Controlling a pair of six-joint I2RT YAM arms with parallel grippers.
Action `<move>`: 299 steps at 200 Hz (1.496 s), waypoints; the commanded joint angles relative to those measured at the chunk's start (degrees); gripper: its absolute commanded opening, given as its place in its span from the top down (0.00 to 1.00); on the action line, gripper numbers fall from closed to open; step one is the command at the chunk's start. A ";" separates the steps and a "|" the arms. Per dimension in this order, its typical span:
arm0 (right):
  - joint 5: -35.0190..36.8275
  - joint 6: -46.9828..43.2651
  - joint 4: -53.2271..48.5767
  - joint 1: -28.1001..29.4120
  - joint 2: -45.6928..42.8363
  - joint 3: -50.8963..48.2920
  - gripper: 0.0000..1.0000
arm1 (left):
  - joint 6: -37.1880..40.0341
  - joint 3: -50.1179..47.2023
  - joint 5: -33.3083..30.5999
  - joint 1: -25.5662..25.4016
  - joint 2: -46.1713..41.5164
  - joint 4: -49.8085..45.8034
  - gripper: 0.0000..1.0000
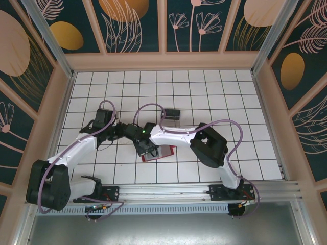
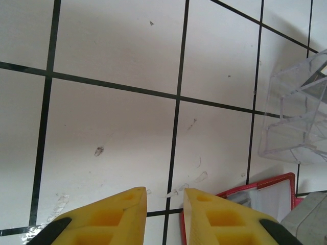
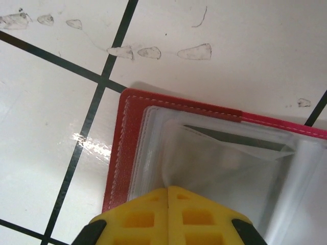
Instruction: Take the credit cards out of the card holder
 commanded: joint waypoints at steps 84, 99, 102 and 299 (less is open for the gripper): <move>-9.50 5.30 14.46 -2.45 -9.76 -7.71 1.00 | -0.61 -0.20 2.28 -4.72 1.82 -1.67 0.73; -12.11 7.55 18.35 -3.93 -12.93 -11.68 1.00 | -1.17 -0.20 2.13 -5.64 2.66 -0.86 0.73; -12.66 7.99 19.31 -4.17 -13.67 -12.62 1.00 | -1.40 -0.27 2.16 -5.74 2.83 -0.62 0.73; -21.01 24.87 44.00 -10.25 -31.96 -43.63 0.87 | -4.19 -0.72 5.57 -18.13 10.31 1.76 0.77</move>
